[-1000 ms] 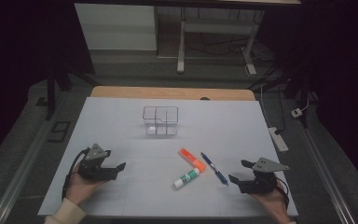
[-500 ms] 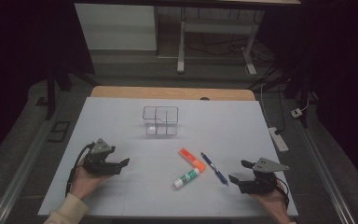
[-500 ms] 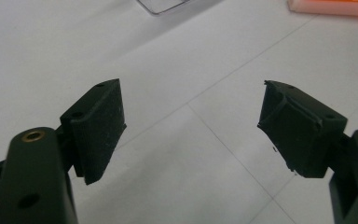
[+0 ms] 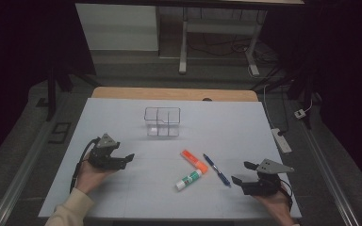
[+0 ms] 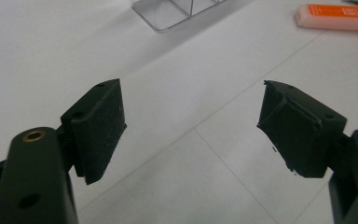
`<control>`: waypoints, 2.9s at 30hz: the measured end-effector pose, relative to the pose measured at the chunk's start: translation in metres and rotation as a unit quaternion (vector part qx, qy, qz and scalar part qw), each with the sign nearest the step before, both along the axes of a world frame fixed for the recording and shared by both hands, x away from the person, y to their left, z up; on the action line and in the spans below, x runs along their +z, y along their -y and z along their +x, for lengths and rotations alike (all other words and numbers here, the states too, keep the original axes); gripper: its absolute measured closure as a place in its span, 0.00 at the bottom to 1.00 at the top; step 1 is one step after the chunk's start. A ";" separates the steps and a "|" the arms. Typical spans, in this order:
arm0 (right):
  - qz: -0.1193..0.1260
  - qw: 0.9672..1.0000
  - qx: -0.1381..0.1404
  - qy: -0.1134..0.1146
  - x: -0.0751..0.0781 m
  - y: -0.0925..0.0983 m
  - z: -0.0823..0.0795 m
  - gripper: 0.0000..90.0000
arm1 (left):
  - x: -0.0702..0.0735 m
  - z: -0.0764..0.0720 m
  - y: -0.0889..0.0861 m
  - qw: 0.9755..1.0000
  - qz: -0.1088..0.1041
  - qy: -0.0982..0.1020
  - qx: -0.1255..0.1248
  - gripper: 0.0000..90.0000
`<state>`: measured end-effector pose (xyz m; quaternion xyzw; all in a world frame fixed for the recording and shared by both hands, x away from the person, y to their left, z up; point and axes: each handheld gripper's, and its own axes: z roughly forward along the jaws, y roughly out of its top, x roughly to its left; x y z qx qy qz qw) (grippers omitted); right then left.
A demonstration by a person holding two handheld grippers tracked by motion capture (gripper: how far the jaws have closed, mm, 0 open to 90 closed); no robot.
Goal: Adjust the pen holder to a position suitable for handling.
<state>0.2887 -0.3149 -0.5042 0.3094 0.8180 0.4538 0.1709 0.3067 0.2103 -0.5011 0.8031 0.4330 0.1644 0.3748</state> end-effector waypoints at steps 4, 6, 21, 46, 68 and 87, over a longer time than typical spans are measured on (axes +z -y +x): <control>0.000 1.000 -0.002 -0.001 0.000 0.000 -0.001 0.23 | 0.001 0.007 0.000 1.000 -0.003 0.001 0.005 0.25; 0.004 1.000 -0.001 -0.003 0.001 0.001 -0.001 0.23 | 0.000 0.012 -0.001 1.000 -0.001 -0.001 0.008 0.25; 0.001 1.000 0.000 -0.008 -0.002 0.000 0.000 0.24 | -0.004 0.038 0.005 1.000 0.003 -0.008 0.013 0.28; 0.005 1.000 0.004 -0.012 -0.002 0.000 0.000 0.24 | 0.008 0.080 0.006 1.000 0.003 0.007 0.026 0.45; 0.002 1.000 0.007 -0.016 -0.003 0.000 -0.001 0.25 | -0.007 0.105 0.020 1.000 0.020 -0.009 0.008 0.93; -0.002 1.000 0.006 -0.013 -0.004 0.000 -0.001 0.25 | -0.015 0.126 0.030 1.000 0.015 -0.017 0.007 0.99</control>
